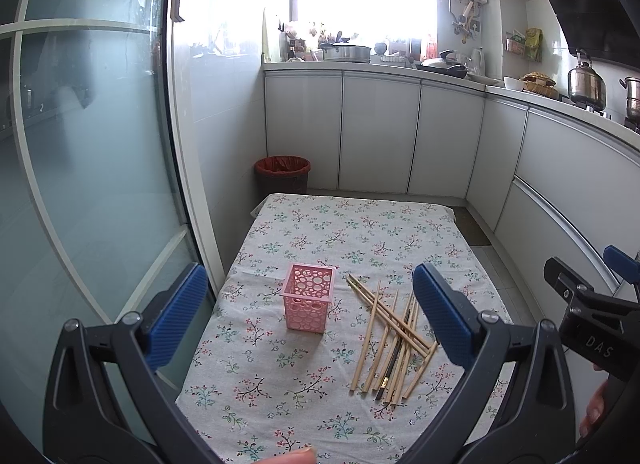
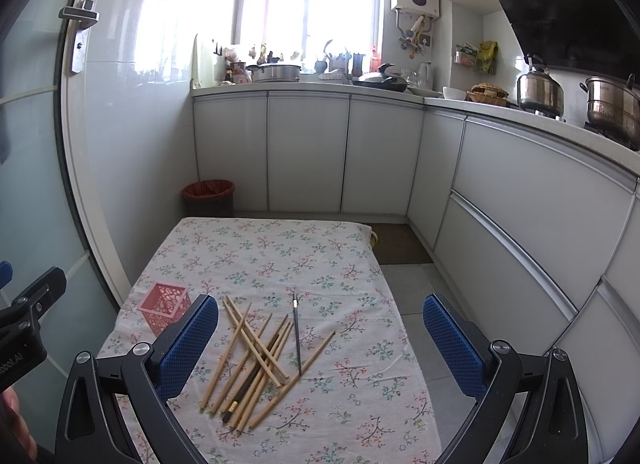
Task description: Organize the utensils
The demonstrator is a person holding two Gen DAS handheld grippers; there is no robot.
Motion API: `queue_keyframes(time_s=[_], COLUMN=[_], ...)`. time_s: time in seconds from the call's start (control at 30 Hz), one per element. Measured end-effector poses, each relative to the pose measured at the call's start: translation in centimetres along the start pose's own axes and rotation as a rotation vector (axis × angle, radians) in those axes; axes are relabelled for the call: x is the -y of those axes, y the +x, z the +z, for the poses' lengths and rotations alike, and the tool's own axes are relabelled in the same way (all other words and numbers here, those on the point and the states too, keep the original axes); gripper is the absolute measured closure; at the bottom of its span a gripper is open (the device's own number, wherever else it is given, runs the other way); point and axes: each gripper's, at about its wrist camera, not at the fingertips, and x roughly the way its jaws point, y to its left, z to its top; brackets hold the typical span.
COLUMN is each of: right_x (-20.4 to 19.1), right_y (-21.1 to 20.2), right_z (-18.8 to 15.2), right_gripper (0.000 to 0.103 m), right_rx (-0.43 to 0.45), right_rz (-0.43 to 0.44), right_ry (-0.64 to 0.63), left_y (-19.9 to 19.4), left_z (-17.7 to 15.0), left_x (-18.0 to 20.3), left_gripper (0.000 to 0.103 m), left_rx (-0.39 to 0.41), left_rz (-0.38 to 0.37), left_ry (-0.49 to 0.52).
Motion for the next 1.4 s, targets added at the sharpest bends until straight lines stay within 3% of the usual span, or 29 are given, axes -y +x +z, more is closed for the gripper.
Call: queue_keyframes(time_s=[1.07,1.4], right_x=[-0.1,1.3], right_y=[0.3,3.7], right_z=[-0.1,0.1], right_gripper=[0.0,0.0], right_rx=[-0.01,-0.102], right_rz=[-0.002,0.008], right_ry=[0.004,0.051], left_y=[0.4,4.0], left_z=[0.1,-0.2], left_x=[0.2,1.5], left_gripper=[0.001,0.001], left_rx=[-0.003,-0.06], left_rz=[-0.007,-0.069], left_ry=[0.022,0.086])
